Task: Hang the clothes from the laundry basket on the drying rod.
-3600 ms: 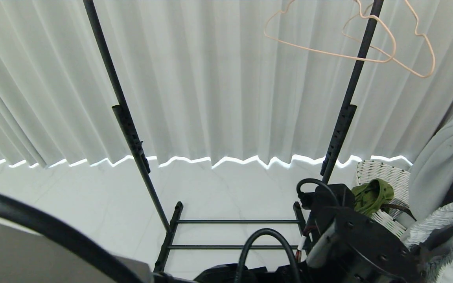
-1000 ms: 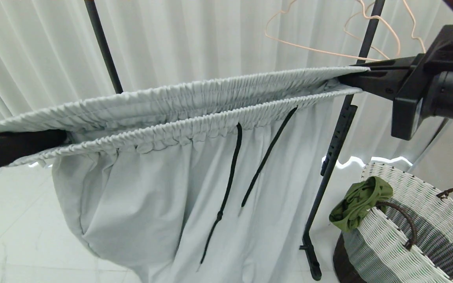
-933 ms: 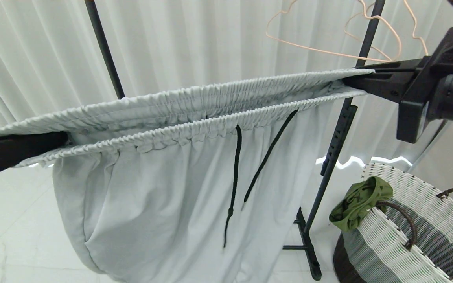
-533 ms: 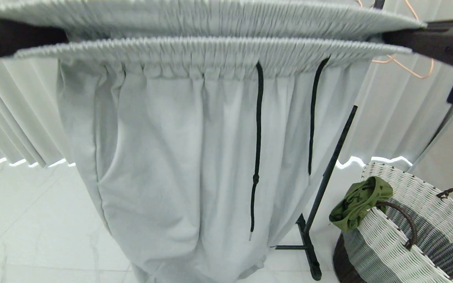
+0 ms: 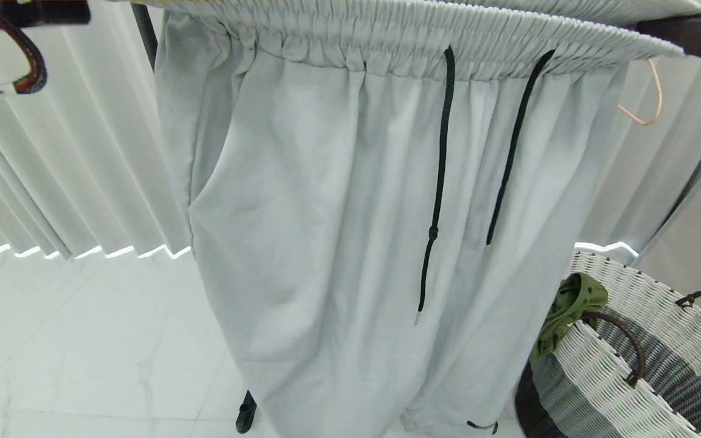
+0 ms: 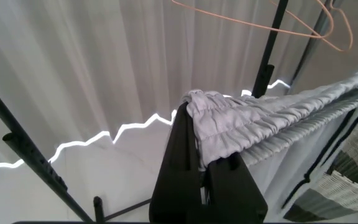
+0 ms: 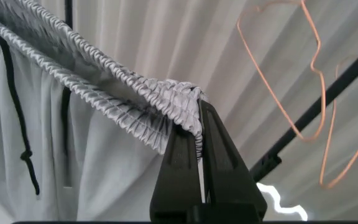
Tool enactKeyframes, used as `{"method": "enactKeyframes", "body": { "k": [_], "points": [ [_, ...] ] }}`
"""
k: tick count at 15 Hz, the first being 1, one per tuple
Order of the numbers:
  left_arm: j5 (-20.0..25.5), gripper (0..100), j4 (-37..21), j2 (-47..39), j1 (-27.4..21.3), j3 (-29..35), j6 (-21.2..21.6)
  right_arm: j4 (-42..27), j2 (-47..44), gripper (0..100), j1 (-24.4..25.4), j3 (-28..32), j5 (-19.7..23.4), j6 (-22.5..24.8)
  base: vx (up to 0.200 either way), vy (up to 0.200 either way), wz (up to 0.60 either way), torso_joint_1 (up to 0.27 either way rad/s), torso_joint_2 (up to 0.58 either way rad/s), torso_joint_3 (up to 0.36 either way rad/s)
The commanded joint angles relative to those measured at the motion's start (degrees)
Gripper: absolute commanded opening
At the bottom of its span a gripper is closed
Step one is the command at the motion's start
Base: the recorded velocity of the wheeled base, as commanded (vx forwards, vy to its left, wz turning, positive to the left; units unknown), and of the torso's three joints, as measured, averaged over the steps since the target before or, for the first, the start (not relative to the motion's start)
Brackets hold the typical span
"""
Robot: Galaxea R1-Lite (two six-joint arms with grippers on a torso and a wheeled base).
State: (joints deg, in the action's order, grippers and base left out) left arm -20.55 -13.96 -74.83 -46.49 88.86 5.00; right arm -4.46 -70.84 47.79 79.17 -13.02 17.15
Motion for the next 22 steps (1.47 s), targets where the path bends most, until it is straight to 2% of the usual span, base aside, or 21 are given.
{"method": "enactKeyframes", "body": {
  "k": [1,4,5,8,9,12,13,15,16,17,18,20,22],
  "points": [
    [0.0,0,0.0,-0.8,0.0,-0.1,0.0,-4.7,3.6,0,-1.4,-0.1,0.0,-1.6,0.0,0.0,0.0,0.0,0.0,0.0],
    [0.0,0,0.5,-2.4,-0.2,0.6,1.1,-12.3,8.5,0,-0.9,-0.8,0.5,-4.7,0.0,0.0,0.0,0.0,0.0,0.0],
    [0.0,0,1.0,-3.7,-0.5,1.1,1.3,-14.9,10.1,0,1.3,-1.1,1.2,-5.6,0.0,0.0,0.0,0.0,0.0,0.0],
    [-0.1,0,1.2,-7.2,-0.6,4.8,1.2,-17.1,11.5,0,13.9,-3.1,1.7,-8.4,0.0,0.0,0.0,0.0,0.0,0.0],
    [-0.2,0,1.2,-8.4,-0.6,5.7,0.2,-17.1,11.2,0,15.5,-3.8,1.7,-8.4,0.0,0.0,0.0,0.0,0.0,0.0],
    [-0.4,0,-0.5,-8.2,-1.5,5.7,-3.9,-16.8,10.5,0,15.6,-4.3,1.5,-8.3,0.0,0.0,0.0,0.0,0.0,0.0],
    [-0.4,0,-2.5,-7.6,-2.0,6.0,-4.7,-16.9,10.5,0,15.3,-4.4,1.1,-8.3,0.0,0.0,0.0,0.0,0.0,0.0],
    [-0.4,0,-17.2,-3.0,-3.6,8.0,-8.4,-16.0,8.5,0,11.0,-3.8,-1.1,-8.0,0.0,0.0,0.0,0.0,0.0,0.0],
    [-0.4,0,-21.1,-2.1,-4.0,8.8,-9.6,-15.0,7.8,0,10.2,-3.5,-1.4,-7.9,0.0,0.0,0.0,0.0,0.0,0.0],
    [-0.4,0,-28.9,-0.1,-6.5,11.3,-13.7,-9.7,5.3,0,9.6,-3.3,-1.7,-7.7,0.0,0.0,0.0,0.0,0.0,0.0],
    [-0.4,0,-32.4,1.0,-9.6,12.6,-16.2,-5.2,3.3,0,9.6,-3.1,-1.9,-7.7,0.0,0.0,0.0,0.0,0.0,0.0],
    [-0.4,0,-34.3,2.9,-17.1,12.9,-21.3,2.6,-0.7,0,9.7,-2.3,-2.1,-5.6,0.0,0.0,0.0,0.0,0.0,0.0],
    [-0.4,0,-34.2,4.1,-22.2,12.9,-22.1,5.0,-3.6,0,9.6,-0.2,-2.1,-4.8,0.0,0.0,0.0,0.0,0.0,0.0]
  ]
}}
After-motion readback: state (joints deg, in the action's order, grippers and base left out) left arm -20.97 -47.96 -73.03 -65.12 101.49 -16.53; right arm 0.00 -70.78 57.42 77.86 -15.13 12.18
